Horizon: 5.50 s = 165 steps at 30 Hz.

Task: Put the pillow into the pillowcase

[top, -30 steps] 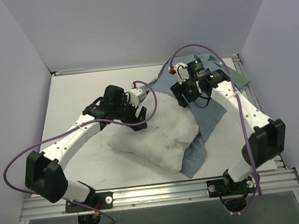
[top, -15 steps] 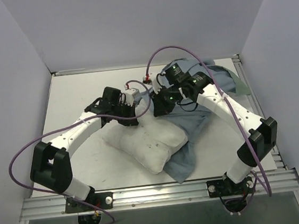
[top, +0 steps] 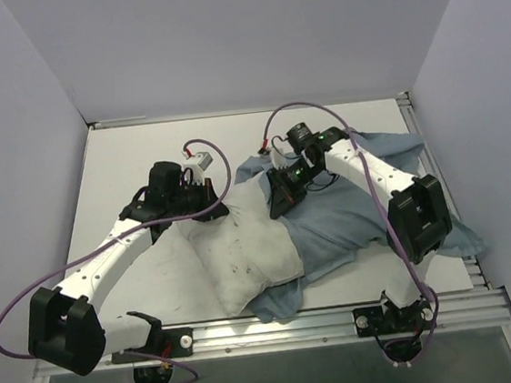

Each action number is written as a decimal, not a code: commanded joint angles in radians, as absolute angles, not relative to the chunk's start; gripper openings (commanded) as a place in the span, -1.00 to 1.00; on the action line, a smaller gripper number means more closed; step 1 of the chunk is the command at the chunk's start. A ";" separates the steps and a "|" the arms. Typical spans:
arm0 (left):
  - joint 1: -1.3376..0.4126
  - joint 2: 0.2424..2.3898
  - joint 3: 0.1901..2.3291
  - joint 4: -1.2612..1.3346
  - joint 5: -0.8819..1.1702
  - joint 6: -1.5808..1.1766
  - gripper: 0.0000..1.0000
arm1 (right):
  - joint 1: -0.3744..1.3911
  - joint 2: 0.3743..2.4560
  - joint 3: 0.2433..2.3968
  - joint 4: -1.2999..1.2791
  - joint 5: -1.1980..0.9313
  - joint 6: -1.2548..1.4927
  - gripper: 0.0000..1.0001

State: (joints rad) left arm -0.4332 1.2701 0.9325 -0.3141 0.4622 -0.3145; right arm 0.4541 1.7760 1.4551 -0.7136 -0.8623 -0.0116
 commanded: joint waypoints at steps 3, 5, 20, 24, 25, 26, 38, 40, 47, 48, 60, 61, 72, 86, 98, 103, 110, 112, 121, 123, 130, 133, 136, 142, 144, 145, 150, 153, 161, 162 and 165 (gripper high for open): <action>-0.437 1.233 0.913 -0.250 0.511 -0.388 -1.00 | 0.661 1.697 1.508 -0.726 -1.170 0.033 -1.00; -0.431 1.229 0.913 -0.236 0.514 -0.387 -1.00 | 0.690 1.657 1.506 -0.697 -1.253 0.111 -1.00; -0.439 1.108 0.937 -0.413 0.471 -0.013 -0.02 | 0.445 1.895 2.012 -0.808 -0.318 0.058 0.45; -0.442 1.123 0.979 -0.488 0.306 0.026 0.32 | 0.480 1.973 1.996 -0.844 -0.288 0.034 0.48; -0.440 1.127 0.985 -0.498 0.289 0.025 0.39 | 0.504 1.974 1.968 -0.856 -0.287 0.026 0.50; -0.440 1.127 0.998 -0.509 0.272 0.029 0.49 | 0.521 1.971 1.938 -0.870 -0.281 0.011 0.52; -0.430 1.267 0.899 -0.499 0.384 -0.043 -0.72 | 0.600 1.994 2.009 -0.867 -0.457 0.058 -0.78; -0.422 1.252 0.888 -0.390 0.431 -0.069 -1.00 | 0.609 1.988 2.100 -0.841 -0.605 0.130 -0.79; -0.393 1.187 0.921 -0.091 0.581 -0.195 -1.00 | 0.667 1.960 2.112 -0.681 -0.834 0.340 -1.00; -0.391 1.166 0.917 -0.065 0.597 -0.219 -1.00 | 0.670 1.963 2.080 -0.669 -0.856 0.372 -1.00; -0.304 1.136 0.801 0.115 0.480 -0.524 -1.00 | 0.571 2.173 2.411 -0.313 -0.759 0.516 -1.00; -0.304 1.150 0.779 0.126 0.463 -0.543 -1.00 | 0.583 2.195 2.431 -0.301 -0.782 0.506 -1.00; -0.284 0.979 0.925 -0.481 0.537 -0.034 0.69 | 0.531 1.633 1.750 -0.616 -0.476 0.164 0.34; -0.586 1.245 0.914 -0.569 0.278 0.012 0.11 | 0.364 1.747 1.407 -0.552 -0.385 -0.098 0.15; -0.565 1.423 1.088 -0.469 0.445 -0.136 -1.00 | 0.518 1.468 1.312 -0.562 -0.517 -0.142 0.19; -0.560 1.431 1.080 -0.450 0.457 -0.150 -1.00 | 0.569 1.537 1.284 -0.448 -0.284 -0.167 0.22; -0.558 1.413 1.069 -0.449 0.453 -0.149 -1.00 | 0.548 1.640 1.353 -0.331 -0.147 -0.179 0.15; -0.557 1.407 1.060 -0.448 0.446 -0.149 -1.00 | 0.548 1.649 1.356 -0.311 -0.141 -0.207 0.11; -0.503 1.422 1.026 -0.336 0.512 -0.253 -1.00 | 0.537 1.658 1.394 -0.427 -0.462 -0.230 -1.00; -0.476 1.422 1.008 -0.246 0.569 -0.370 -1.00 | 0.558 1.626 1.445 -0.536 -0.838 -0.203 -1.00; -0.456 1.407 1.037 0.069 0.569 -0.715 -1.00 | 0.625 1.479 1.369 -0.614 -1.148 -0.060 -1.00; -0.457 1.408 1.017 0.046 0.549 -0.718 -1.00 | 0.453 1.615 1.347 -0.678 -0.998 -0.126 -1.00; -0.471 1.394 0.986 0.022 0.545 -0.703 -1.00 | 0.371 1.758 1.452 -0.729 -0.913 -0.176 -1.00; -0.532 1.368 0.953 -0.052 0.520 -0.583 -0.49 | 0.379 1.919 1.813 -0.723 -0.887 -0.180 -1.00; -0.531 1.347 1.000 -0.130 0.509 -0.441 0.08 | 0.376 1.893 1.854 -0.718 -0.862 -0.115 -0.57; -0.534 1.304 1.021 -0.220 0.453 -0.361 0.20 | 0.358 1.860 1.830 -0.713 -0.841 -0.076 -0.42; -0.638 1.232 1.097 -0.446 0.310 0.222 0.95 | 0.235 1.475 1.377 -0.571 -0.760 0.253 0.29; -0.727 1.270 1.097 -0.498 0.212 0.426 0.95 | 0.212 1.327 1.127 -0.529 -0.671 0.328 0.61; -0.911 1.453 1.108 -0.473 0.009 0.503 0.95 | 0.270 1.333 0.757 -0.156 -0.574 0.457 0.58; -0.910 1.466 1.108 -0.457 0.008 0.493 0.95 | 0.273 1.345 0.724 -0.102 -0.560 0.475 0.58; -0.904 1.532 1.115 -0.439 -0.026 0.447 0.95 | 0.308 1.420 0.672 0.042 -0.491 0.494 0.57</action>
State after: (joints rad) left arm -0.9142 1.5082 1.0840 -0.4515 0.0441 0.4538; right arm 0.2817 1.3880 0.6880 -0.1982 -0.5869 0.4412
